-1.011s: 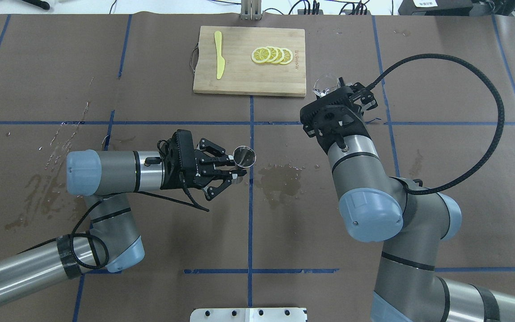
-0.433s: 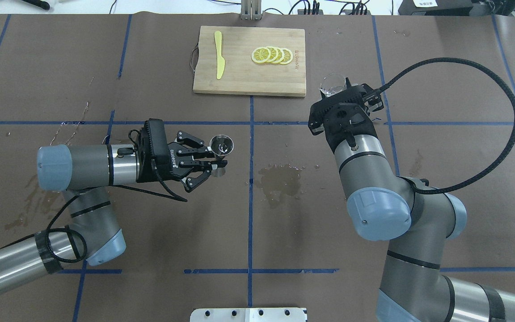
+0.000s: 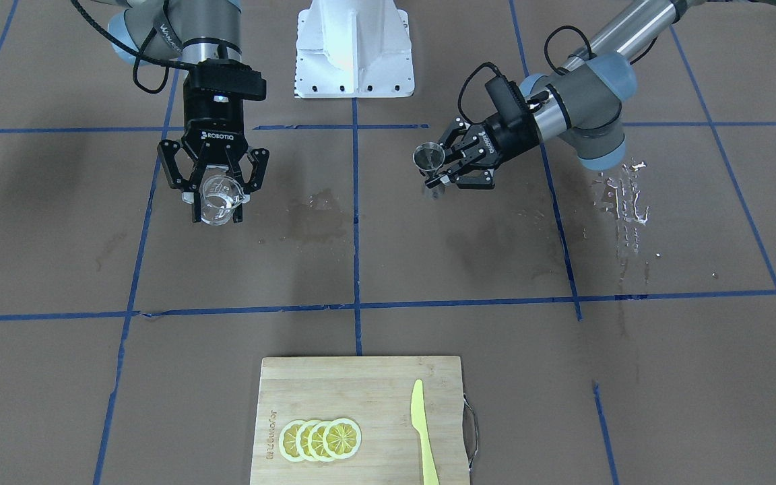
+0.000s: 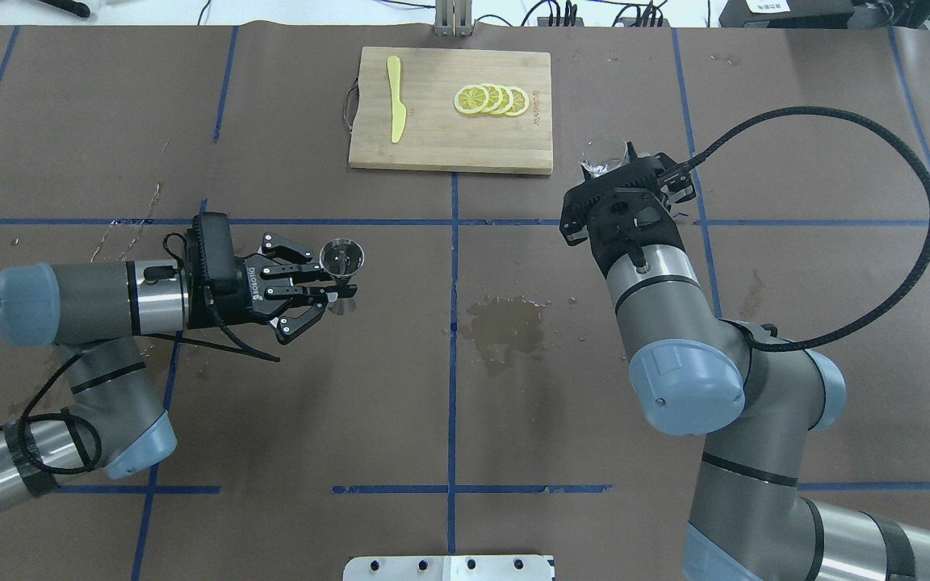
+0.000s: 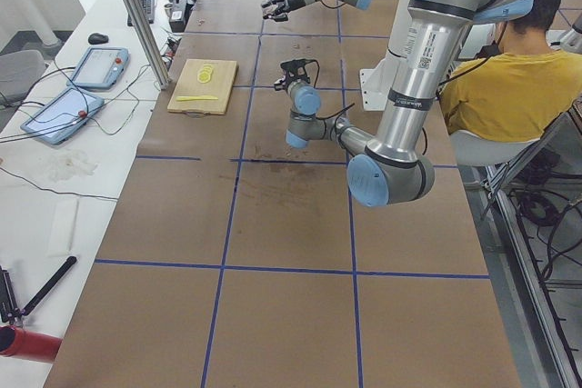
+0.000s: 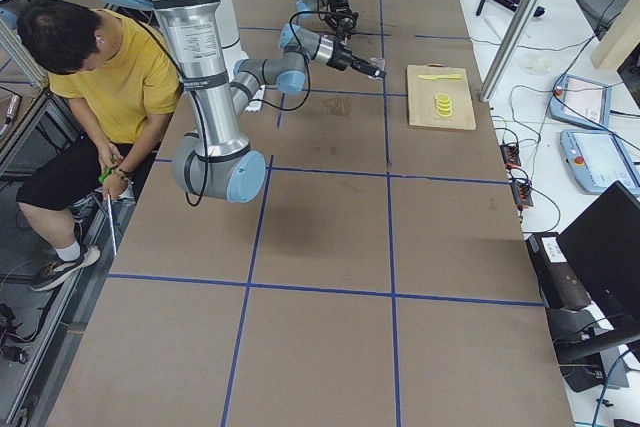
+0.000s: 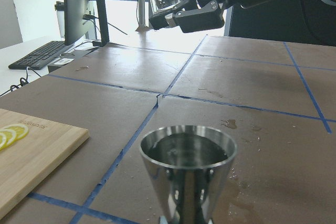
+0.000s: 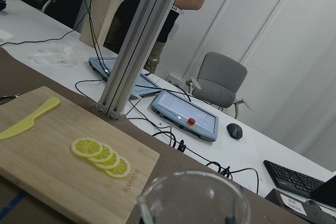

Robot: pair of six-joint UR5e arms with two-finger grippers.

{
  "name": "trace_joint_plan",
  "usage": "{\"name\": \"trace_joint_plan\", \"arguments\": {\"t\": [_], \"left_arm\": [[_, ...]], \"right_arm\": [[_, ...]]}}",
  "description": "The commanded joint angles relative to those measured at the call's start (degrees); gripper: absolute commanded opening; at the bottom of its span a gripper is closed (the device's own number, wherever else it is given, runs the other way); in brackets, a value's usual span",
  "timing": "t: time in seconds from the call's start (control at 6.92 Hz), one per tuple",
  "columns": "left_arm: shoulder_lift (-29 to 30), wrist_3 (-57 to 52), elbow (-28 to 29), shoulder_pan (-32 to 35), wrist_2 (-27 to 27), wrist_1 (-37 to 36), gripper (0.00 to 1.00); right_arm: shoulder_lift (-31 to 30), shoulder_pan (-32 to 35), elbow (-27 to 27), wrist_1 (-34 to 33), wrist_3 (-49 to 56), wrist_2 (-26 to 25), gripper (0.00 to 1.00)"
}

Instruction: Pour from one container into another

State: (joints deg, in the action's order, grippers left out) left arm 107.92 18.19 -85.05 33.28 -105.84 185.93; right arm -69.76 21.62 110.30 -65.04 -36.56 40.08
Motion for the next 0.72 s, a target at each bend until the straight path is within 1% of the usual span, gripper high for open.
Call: {"name": "trace_joint_plan", "arguments": {"t": [0.0, 0.43, 0.58], "left_arm": [[-6.8, 1.7, -0.1, 1.6, -1.3, 7.6, 0.00], [-16.4, 4.1, -0.7, 1.7, -1.0, 16.8, 0.00], [-19.6, 4.1, -2.2, 1.7, -0.8, 17.7, 0.00]], "right_arm": [[0.0, 0.0, 0.0, 0.0, -0.1, 0.0, 0.00], [0.0, -0.1, 0.0, 0.0, 0.0, 0.0, 0.00], [0.0, -0.1, 0.0, 0.0, 0.0, 0.0, 0.00]]}}
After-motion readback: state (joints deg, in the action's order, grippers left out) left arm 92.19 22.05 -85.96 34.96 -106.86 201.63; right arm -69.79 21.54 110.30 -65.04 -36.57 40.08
